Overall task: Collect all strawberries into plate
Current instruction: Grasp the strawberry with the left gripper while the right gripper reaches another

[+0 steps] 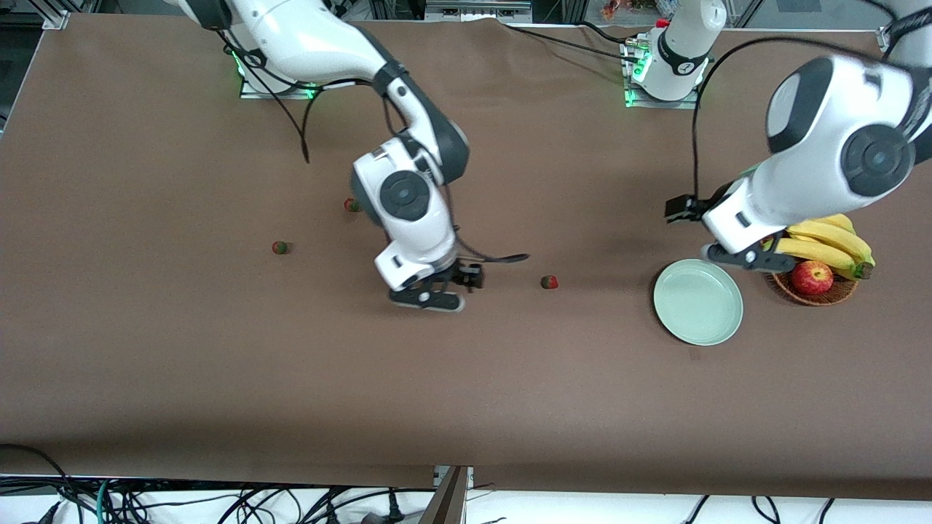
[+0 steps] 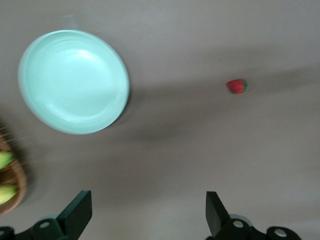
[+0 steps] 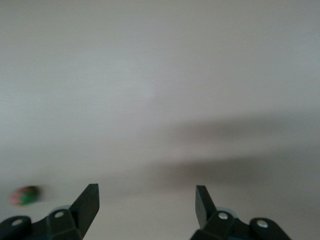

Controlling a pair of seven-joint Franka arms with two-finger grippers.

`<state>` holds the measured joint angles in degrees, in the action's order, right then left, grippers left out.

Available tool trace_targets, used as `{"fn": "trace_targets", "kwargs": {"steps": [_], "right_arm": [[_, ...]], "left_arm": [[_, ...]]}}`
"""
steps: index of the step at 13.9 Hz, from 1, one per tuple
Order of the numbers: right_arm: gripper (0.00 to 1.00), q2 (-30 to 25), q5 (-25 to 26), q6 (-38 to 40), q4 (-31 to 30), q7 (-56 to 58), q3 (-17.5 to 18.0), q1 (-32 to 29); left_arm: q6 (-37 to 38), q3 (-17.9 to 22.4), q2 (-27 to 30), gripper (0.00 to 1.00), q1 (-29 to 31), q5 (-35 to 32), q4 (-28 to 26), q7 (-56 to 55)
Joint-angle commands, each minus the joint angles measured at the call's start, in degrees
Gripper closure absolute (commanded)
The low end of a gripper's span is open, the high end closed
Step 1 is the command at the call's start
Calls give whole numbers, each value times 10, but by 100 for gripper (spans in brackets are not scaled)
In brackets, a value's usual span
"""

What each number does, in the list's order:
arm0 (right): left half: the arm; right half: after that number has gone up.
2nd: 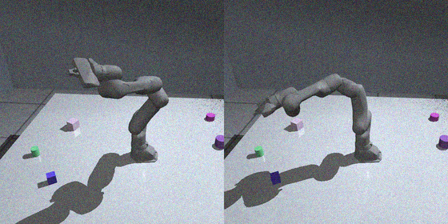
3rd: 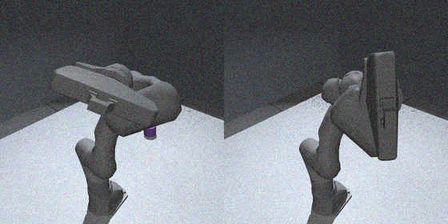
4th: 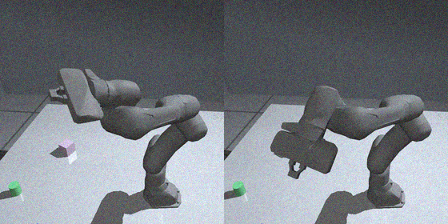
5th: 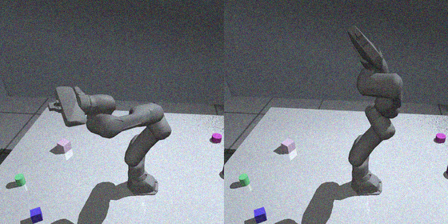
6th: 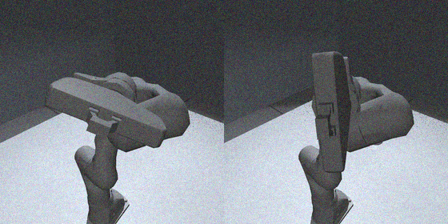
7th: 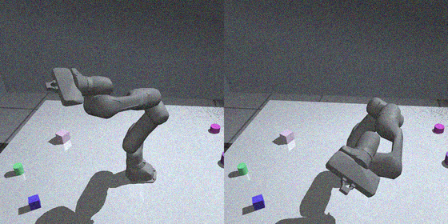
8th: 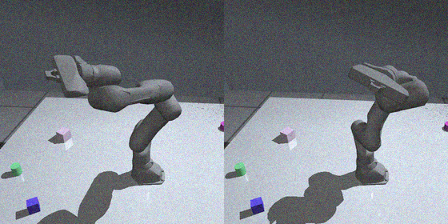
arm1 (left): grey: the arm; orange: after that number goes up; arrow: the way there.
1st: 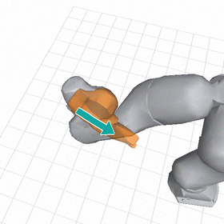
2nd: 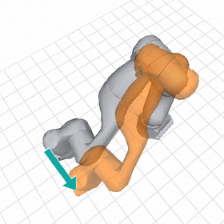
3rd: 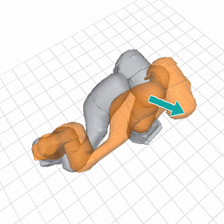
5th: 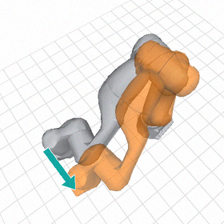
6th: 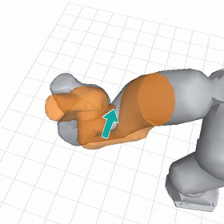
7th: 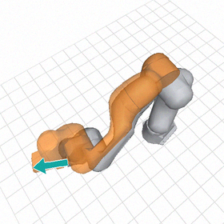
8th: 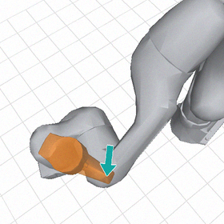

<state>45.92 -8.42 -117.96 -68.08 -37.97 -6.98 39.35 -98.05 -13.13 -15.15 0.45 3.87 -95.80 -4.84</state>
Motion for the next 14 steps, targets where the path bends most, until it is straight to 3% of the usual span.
{"fn": "trace_targets", "kwargs": {"steps": [1, 4, 7, 11, 14], "right_arm": [[14, -108, -3, -2, -180, 83, -31, -6], [14, -201, -5, -34, -358, 104, -45, -6], [14, -252, -5, -81, -483, 104, -45, -6], [14, -251, -5, -171, -577, 98, -42, -6], [14, -255, -30, -184, -609, 93, -31, -5]], "left_arm": [[-55, -28, -51, 0, -11, 13, 9, 8], [-149, -30, -101, 0, -58, 7, 2, 8], [-255, -32, -173, 0, -81, 5, 1, 79], [-332, -30, -232, 0, -111, 4, -3, 111], [-376, -28, -245, 0, -131, -10, -32, 112]]}}
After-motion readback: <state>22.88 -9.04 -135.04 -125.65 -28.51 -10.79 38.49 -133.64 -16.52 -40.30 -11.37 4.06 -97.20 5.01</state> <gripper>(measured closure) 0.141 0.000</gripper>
